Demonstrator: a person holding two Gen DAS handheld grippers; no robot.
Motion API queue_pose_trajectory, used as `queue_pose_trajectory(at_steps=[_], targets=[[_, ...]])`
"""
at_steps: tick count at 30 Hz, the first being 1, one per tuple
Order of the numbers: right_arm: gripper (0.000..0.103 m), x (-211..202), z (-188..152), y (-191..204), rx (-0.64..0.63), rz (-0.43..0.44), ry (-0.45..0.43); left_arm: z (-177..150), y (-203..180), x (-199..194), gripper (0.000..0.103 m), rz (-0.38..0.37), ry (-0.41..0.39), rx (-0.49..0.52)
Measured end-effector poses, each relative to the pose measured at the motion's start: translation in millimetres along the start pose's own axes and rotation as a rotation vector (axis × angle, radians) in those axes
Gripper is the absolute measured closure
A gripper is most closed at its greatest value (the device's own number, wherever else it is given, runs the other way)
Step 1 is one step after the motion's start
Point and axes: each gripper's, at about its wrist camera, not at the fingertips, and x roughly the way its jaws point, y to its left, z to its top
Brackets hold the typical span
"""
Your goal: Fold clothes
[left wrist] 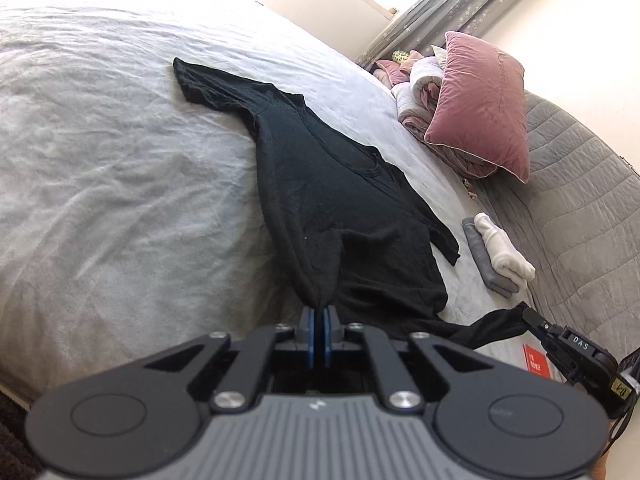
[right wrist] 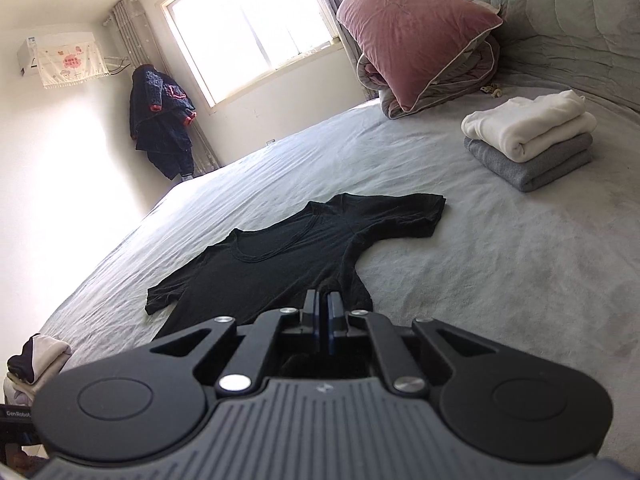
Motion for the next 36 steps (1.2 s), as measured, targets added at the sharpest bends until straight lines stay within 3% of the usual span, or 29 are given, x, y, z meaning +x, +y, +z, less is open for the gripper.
queue_pose_trajectory(at_steps=[4,9,14,18,20,21,22,23,25,31,36], targets=[[0.098,-21.5,-8.8,-0.4,-0.065,0.009,0.014,8.8,6.2,-10.0,0.099,-0.004,0.04,0.003],[0.098,-39.6,-28.1,-3.1,-0.12,0.02,0.096,4.8,14.0,-6.1,0.099,0.036,0.128,0.053],[0.098,-39.3,-52.9,-3.7,-0.175,0.001,0.253,-5.1,19.0,10.3,0.098,0.118,0.207,0.111],[0.098,-30.4,-70.0,-8.4,-0.196,-0.001,0.381,-7.0,24.8,20.0,0.096,0.14,0.271,0.132],[0.089,-27.7,-71.8,-9.0,-0.205,0.005,0.414,-4.6,28.3,21.1,0.085,0.134,0.28,0.128],[0.087,-25.9,-71.0,-9.3,-0.209,0.007,0.424,-3.4,30.0,21.6,0.072,0.131,0.284,0.126],[0.085,-24.8,-69.6,-9.8,-0.205,0.011,0.425,-1.3,32.0,22.0,0.064,0.126,0.282,0.12],[0.08,-23.8,-68.3,-10.3,-0.201,0.016,0.424,2.6,34.5,22.4,0.063,0.114,0.271,0.104],[0.057,-18.9,-61.8,-11.4,-0.193,0.021,0.415,11.2,39.6,24.7,0.062,0.088,0.259,0.065],[0.057,9.1,-38.5,-16.0,-0.161,0.05,0.406,50.6,50.7,50.8,0.061,0.071,0.167,0.012],[0.057,57.2,-8.4,-33.9,-0.003,0.072,0.399,91.4,68.4,96.1,0.062,0.085,0.118,-0.055]])
